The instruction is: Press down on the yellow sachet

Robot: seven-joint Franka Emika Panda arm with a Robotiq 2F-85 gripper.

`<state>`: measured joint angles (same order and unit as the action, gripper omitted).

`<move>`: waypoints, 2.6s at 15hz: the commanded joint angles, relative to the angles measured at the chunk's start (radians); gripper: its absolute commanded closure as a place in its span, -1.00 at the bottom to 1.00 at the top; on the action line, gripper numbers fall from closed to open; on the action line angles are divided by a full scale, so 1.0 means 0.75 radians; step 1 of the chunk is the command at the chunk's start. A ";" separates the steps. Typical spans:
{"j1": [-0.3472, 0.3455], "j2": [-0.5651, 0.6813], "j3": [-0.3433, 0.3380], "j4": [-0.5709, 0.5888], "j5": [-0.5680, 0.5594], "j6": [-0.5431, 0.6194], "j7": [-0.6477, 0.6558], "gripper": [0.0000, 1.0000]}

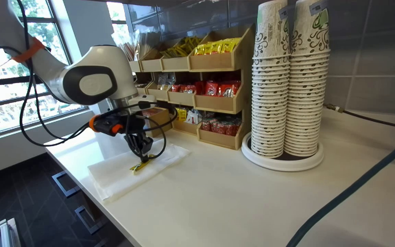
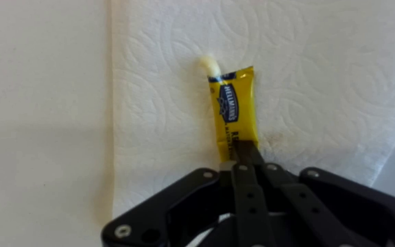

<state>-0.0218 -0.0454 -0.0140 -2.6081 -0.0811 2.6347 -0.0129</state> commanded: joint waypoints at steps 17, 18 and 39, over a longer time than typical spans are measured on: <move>0.000 -0.088 -0.003 -0.016 -0.053 -0.133 -0.024 1.00; 0.000 -0.084 -0.004 -0.017 -0.050 -0.131 -0.026 1.00; -0.002 -0.006 -0.009 -0.021 -0.037 -0.076 -0.040 1.00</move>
<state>-0.0218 -0.0704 -0.0145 -2.6152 -0.1288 2.5466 -0.0138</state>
